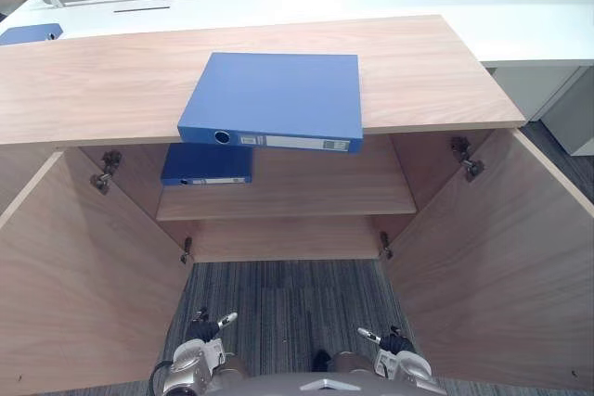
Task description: Walk over to the cabinet, pick up the folder, carry it to the office cabinet, place the folder inside the office cabinet, then close the office cabinet door
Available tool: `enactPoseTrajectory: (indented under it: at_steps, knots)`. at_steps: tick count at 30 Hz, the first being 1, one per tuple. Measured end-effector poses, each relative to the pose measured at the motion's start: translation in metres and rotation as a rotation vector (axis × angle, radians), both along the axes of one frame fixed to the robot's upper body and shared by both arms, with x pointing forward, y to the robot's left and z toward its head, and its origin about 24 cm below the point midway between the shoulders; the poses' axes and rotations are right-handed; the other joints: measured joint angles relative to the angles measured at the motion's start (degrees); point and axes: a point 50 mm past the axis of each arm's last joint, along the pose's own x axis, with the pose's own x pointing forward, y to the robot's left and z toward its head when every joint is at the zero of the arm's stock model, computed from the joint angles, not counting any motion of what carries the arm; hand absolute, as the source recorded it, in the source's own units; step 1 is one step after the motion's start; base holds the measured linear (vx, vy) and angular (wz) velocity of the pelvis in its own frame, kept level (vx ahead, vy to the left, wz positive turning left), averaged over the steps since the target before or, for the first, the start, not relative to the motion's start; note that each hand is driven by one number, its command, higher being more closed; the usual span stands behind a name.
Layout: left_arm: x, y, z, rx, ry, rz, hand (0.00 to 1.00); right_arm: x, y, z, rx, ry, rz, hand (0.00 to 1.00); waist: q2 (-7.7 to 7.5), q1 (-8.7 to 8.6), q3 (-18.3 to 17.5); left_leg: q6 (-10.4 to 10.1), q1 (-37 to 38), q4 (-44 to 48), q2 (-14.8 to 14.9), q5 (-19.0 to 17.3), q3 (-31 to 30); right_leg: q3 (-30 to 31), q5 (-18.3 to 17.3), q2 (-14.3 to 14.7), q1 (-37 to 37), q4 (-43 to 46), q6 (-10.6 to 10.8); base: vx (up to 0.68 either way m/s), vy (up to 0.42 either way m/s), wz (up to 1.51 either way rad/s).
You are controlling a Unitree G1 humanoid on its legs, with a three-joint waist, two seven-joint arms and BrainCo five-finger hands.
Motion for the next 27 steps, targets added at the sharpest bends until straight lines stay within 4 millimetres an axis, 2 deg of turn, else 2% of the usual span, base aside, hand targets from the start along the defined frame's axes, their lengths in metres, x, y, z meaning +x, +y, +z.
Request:
enactPoseTrajectory:
  at_steps: [1,2,4,7,9,10,11,12,18,23,25,27]
  knots:
    - [0.0,-0.001,0.0,-0.002,0.001,-0.001,0.0,0.0,0.0,0.0,0.0,0.0,-0.001,0.0,0.07,0.02,-0.04,0.29,0.14,-6.03,-1.02,1.17,-0.32,0.69,0.01,-0.41,0.4,0.0,1.05,0.15,0.233,-0.32]
    - [0.0,-0.001,0.0,-0.004,0.003,-0.001,0.0,0.0,-0.001,0.0,-0.001,0.0,-0.001,0.0,0.22,0.02,-0.13,-0.31,0.32,-9.04,-1.59,2.87,-0.77,1.05,-0.1,-0.53,0.46,0.16,1.76,0.15,0.252,-0.25]
    - [-0.002,0.002,-0.001,0.005,0.009,-0.001,0.0,-0.006,0.006,-0.003,0.018,0.014,-0.004,0.0,-1.87,0.06,-1.83,0.23,2.05,-12.16,-5.16,4.36,-0.72,3.27,1.11,-2.06,0.84,-2.28,4.32,0.13,0.179,-0.11]
    - [-0.003,0.007,-0.001,0.017,0.013,-0.003,0.0,-0.008,0.011,-0.004,0.032,0.02,-0.008,0.0,-2.83,0.21,-2.14,0.51,2.86,-12.9,-6.39,4.5,0.0,3.67,2.88,-2.92,2.79,-5.74,4.86,0.06,0.154,-0.04]
    - [-0.008,0.009,-0.002,0.022,0.03,-0.01,0.0,-0.012,0.013,-0.006,0.037,0.029,-0.011,0.0,-2.7,0.07,-2.56,1.1,5.48,-15.36,-7.72,4.88,0.19,3.8,3.87,-3.53,5.35,-8.55,5.53,0.04,0.1,-0.01]
    - [-0.009,0.009,-0.003,0.024,0.032,-0.015,0.0,-0.012,0.013,-0.006,0.037,0.029,-0.011,0.0,-2.94,0.06,-2.71,1.17,6.16,-16.11,-7.93,4.96,0.21,3.8,4.01,-3.55,5.86,-8.94,5.53,0.01,0.059,-0.01]
    - [-0.011,0.009,-0.003,0.025,0.039,-0.023,0.0,-0.014,0.013,-0.006,0.038,0.033,-0.012,0.0,-2.27,0.04,-2.88,1.42,6.82,-17.47,-8.25,5.36,0.21,3.8,4.26,-3.57,5.99,-9.51,5.6,0.0,0.0,0.0]
    - [-0.012,0.008,-0.003,0.028,0.042,-0.038,0.0,-0.015,0.013,-0.006,0.038,0.036,-0.013,0.0,-2.94,0.03,-3.49,1.33,7.44,-19.07,-8.62,6.26,0.19,3.84,4.65,-3.57,6.18,-10.06,5.54,0.0,0.0,0.0]
    - [-0.016,0.006,-0.005,0.039,0.06,-0.087,0.0,-0.022,0.006,-0.009,0.029,0.072,-0.033,0.0,-1.43,-0.07,-3.91,1.49,9.8,-26.18,-9.54,10.34,-0.97,3.7,7.16,-2.51,7.14,-13.47,5.05,-0.04,-0.025,0.0]
    - [-0.01,0.007,-0.002,0.068,0.037,-0.111,0.0,-0.023,0.001,-0.01,0.019,0.089,-0.029,0.0,-1.49,-0.09,-3.7,1.85,11.39,-30.33,-10.25,12.93,-3.43,3.05,8.84,-2.23,8.03,-15.57,5.06,-0.11,-0.022,0.08]
    - [-0.003,0.016,0.004,0.118,0.0,-0.088,0.0,-0.023,0.001,-0.01,0.017,0.087,-0.028,0.0,-1.85,-0.17,-3.49,2.03,11.3,-31.27,-10.77,13.64,-4.55,2.86,9.27,-2.43,7.98,-16.35,5.13,-0.09,0.005,0.08]
    - [0.013,0.035,0.021,0.194,-0.099,-0.065,0.0,-0.022,0.001,-0.01,0.014,0.083,-0.023,0.0,-2.16,-0.04,-3.45,2.07,11.36,-32.69,-11.13,14.57,-4.96,2.85,9.47,-2.51,7.73,-16.96,4.92,-0.09,0.012,0.07]
